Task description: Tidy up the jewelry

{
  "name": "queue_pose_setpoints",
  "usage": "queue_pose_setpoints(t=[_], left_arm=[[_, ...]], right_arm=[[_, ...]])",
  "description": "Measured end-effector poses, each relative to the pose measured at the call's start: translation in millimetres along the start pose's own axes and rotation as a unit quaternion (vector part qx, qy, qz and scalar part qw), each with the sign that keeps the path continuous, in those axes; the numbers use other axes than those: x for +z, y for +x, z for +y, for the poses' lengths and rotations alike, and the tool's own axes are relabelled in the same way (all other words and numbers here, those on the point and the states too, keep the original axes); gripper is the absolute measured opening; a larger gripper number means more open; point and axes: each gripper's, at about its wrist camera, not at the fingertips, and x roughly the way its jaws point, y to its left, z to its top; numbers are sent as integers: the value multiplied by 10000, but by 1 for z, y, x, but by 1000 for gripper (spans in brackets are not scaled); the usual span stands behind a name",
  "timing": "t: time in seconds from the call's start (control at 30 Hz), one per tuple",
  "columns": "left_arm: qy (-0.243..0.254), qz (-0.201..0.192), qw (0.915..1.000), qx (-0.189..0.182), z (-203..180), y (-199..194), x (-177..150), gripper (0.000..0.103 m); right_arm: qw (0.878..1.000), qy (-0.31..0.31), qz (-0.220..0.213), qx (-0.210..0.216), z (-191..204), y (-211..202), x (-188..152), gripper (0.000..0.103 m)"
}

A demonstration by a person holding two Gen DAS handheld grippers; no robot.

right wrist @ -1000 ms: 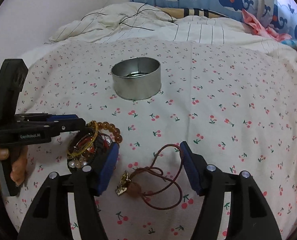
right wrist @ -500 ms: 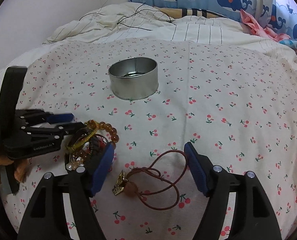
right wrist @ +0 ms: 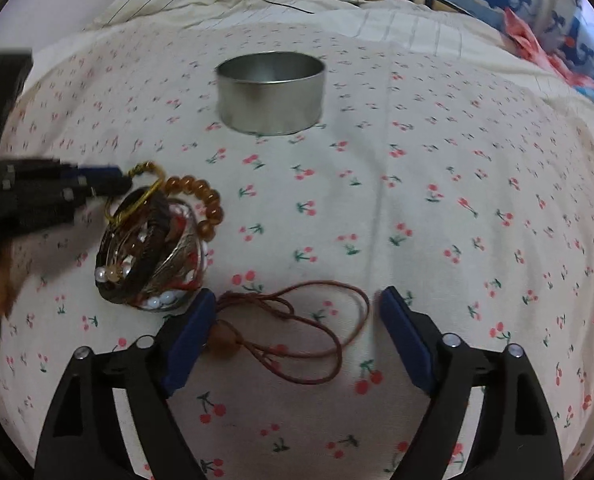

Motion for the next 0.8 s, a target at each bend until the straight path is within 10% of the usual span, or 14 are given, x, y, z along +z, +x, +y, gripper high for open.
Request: queue_pose_setpoints(t=[0.03,0.17,0.27,0.7,0.73,0.8], left_arm=[[-121,-108,9999,-21,3,-5,-1,7],[-605,-527,9968,36,24,-28,3,7],[-1046,-618,9925,-113,45,-33,6,6],[-1444,152,9884,-448,52,12,-5,11],[-1438,152,9884,-472,51,12,-4,16],[-1419,68,9895,-276,50,11,-5,27]], right_arm=[[10000,-13,-12,42,0,0,-1,78],[9995,196,-38,243,-7,-4,-1,8],[9987,385,-236,256,-14,-11,2,6],[9931,891,-655,382,-33,-26,8,6],[9929,955,-563,438,-35,-23,7,15],[9925,1054,-521,329,-35,-18,6,71]])
